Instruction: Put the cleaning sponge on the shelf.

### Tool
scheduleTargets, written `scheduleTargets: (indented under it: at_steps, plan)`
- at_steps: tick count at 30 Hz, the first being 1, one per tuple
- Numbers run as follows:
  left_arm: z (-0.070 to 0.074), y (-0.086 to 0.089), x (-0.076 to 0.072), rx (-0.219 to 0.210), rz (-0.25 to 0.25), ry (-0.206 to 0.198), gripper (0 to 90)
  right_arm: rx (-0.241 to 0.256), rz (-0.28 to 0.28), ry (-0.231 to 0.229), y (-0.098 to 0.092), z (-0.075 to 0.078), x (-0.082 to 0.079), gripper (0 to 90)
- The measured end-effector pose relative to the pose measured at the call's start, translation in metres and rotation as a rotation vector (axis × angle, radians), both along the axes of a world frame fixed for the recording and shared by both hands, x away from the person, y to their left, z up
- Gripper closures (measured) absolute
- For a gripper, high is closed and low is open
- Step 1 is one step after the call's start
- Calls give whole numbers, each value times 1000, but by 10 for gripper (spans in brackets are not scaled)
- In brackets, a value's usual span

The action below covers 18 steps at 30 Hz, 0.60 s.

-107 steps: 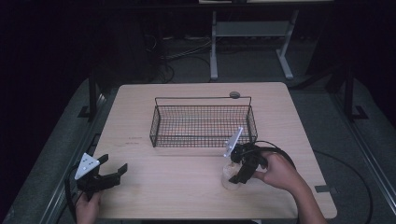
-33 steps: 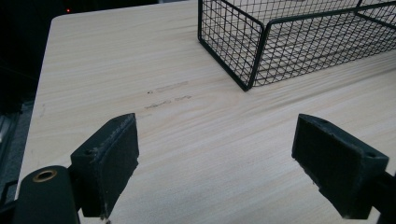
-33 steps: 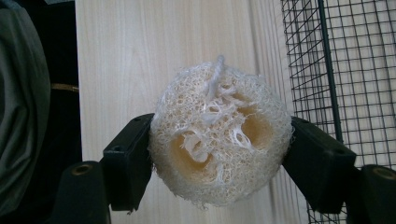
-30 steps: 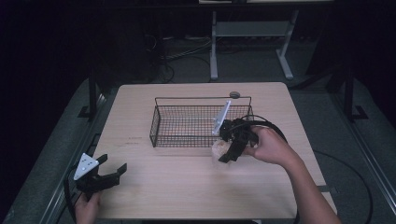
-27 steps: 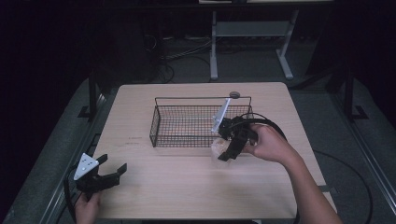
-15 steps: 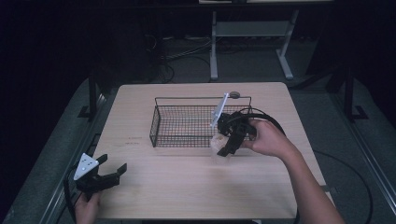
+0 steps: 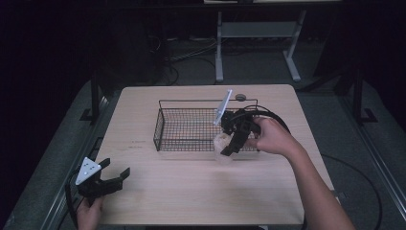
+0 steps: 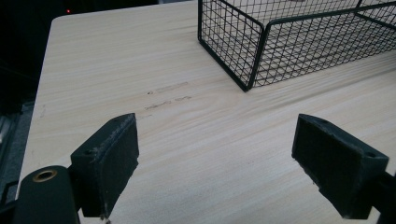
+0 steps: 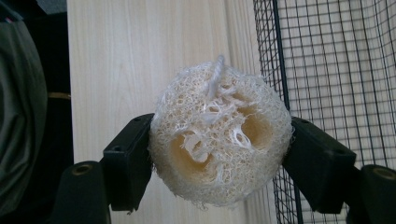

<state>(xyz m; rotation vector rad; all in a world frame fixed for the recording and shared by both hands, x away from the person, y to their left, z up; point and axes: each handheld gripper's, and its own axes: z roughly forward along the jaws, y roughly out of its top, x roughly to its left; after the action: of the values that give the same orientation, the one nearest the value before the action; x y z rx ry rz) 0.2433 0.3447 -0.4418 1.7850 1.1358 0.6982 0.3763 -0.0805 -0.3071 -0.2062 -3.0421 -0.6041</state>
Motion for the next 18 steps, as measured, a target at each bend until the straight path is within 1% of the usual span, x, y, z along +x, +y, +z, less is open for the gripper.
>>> scheduleTargets:
  at_steps: [3,7,8,10,18]
  plan:
    - [0,0,0,1,1,-1,139,-8,-6,-1,0,2,5,279]
    - [0,0,0,0,2,-1,139,-7,-9,-1,1,4,9,279]
    - [0,1,0,0,2,-2,139,-8,-6,-5,2,5,10,279]
    - [0,1,0,-1,3,-2,139,-3,-7,0,3,6,11,279]
    - [0,1,0,-6,4,-2,139,-12,-6,-3,10,11,20,279]
